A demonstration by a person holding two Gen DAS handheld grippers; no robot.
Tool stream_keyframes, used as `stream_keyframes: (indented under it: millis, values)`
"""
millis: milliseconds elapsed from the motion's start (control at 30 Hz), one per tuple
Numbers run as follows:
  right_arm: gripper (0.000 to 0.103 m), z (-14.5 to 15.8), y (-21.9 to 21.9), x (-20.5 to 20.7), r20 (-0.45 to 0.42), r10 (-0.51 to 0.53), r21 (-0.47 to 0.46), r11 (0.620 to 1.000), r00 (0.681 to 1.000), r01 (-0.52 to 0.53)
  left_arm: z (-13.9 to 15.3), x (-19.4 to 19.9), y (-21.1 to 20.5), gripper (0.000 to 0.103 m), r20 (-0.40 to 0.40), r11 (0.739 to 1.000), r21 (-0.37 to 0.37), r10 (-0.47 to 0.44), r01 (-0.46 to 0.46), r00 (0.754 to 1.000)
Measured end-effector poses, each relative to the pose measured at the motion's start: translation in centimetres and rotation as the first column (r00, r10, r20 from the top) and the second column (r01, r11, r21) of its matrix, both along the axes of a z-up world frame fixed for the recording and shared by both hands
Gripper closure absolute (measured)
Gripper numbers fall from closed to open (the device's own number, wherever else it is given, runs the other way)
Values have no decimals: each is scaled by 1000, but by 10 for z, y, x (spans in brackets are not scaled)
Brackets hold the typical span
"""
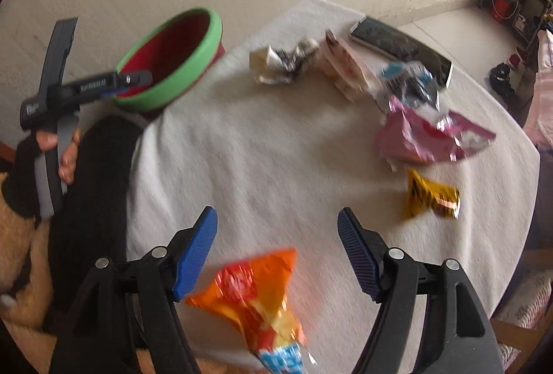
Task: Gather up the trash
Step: 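Grasp the crumpled newspaper paper with the left tool while the right grasps the orange bag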
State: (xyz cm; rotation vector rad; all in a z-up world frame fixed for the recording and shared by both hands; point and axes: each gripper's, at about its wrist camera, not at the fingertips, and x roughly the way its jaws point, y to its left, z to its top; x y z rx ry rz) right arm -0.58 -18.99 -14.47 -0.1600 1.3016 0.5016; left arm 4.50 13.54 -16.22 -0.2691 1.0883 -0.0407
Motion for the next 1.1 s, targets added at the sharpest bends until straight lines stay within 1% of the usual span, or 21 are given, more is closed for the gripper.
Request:
stream_keyframes:
  millis: [67, 100, 200, 267, 300, 333, 400, 467, 500, 533, 567, 600, 633, 700, 800, 900, 933, 967, 1000, 1033, 1100]
  values:
    - [28, -11, -13, -15, -59, 15, -10, 1000, 998, -15, -2, -2, -11, 31, -6, 999, 19, -26, 26, 1000]
    - [25, -18, -18, -23, -87, 14, -5, 1000, 996, -15, -2, -1, -16, 31, -8, 999, 28, -38, 38, 999]
    - [24, -40, -23, -37, -151, -3, -3, 1000, 989, 2, -4, 1, -30, 31, -14, 997, 39, -63, 64, 998]
    - [35, -51, -22, -44, -172, -16, 5, 1000, 985, 17, -5, 5, -41, 31, -13, 996, 32, -81, 82, 997]
    - [48, -54, -22, -46, -190, -26, 32, 999, 981, 33, -5, 9, -48, 31, -13, 995, 30, -97, 98, 995]
    - [56, -55, -22, -47, -195, -41, 59, 997, 980, 54, -5, 13, -55, 31, -12, 992, 30, -120, 120, 993]
    - [59, -51, -22, -46, -166, -74, 84, 993, 983, 88, -3, 24, -75, 30, 1, 983, 31, -180, 180, 984]
    - [60, -43, -30, -37, -133, -172, 137, 972, 976, 190, 0, 35, -96, 27, 21, 969, 22, -247, 246, 969]
    - [60, -39, -36, -32, -121, -236, 173, 951, 964, 255, 0, 41, -107, 27, 29, 962, 19, -274, 274, 961]
    - [60, -35, -42, -25, -106, -308, 207, 923, 946, 324, -1, 45, -116, 26, 36, 954, 24, -298, 298, 954]
    - [60, -33, -46, -21, -96, -366, 235, 896, 926, 378, -1, 50, -126, 26, 43, 947, 43, -321, 319, 946]
    - [59, -32, -49, -17, -85, -410, 254, 872, 908, 418, -1, 55, -135, 26, 48, 941, 64, -336, 333, 941]
    - [59, -31, -48, -15, -73, -437, 266, 858, 896, 440, -2, 62, -144, 25, 48, 935, 80, -349, 345, 936]
    - [59, -31, -42, -12, -56, -441, 273, 856, 896, 438, -6, 76, -156, 24, 24, 927, 86, -369, 366, 929]
    - [59, -29, -33, -15, -26, -415, 269, 873, 909, 406, -14, 91, -170, 24, -7, 914, 107, -392, 391, 920]
    - [58, -34, -32, -16, -41, -413, 271, 872, 910, 408, -30, 103, -181, 24, -62, 902, 109, -414, 419, 908]
    - [58, -36, -33, -17, -47, -417, 269, 870, 908, 414, -35, 107, -180, 31, -84, 900, 107, -415, 422, 906]
    - [58, -37, -34, -17, -50, -421, 267, 868, 906, 419, -41, 111, -180, 44, -110, 901, 103, -410, 421, 906]
    - [58, -38, -36, -18, -52, -426, 267, 866, 903, 423, -46, 114, -178, 46, -135, 906, 90, -401, 414, 906]
    - [58, -38, -37, -18, -52, -430, 267, 864, 901, 427, -45, 113, -176, 46, -120, 912, 78, -392, 402, 912]
    - [58, -39, -39, -19, -53, -437, 267, 860, 898, 434, -44, 110, -173, 47, -121, 917, 52, -388, 396, 914]
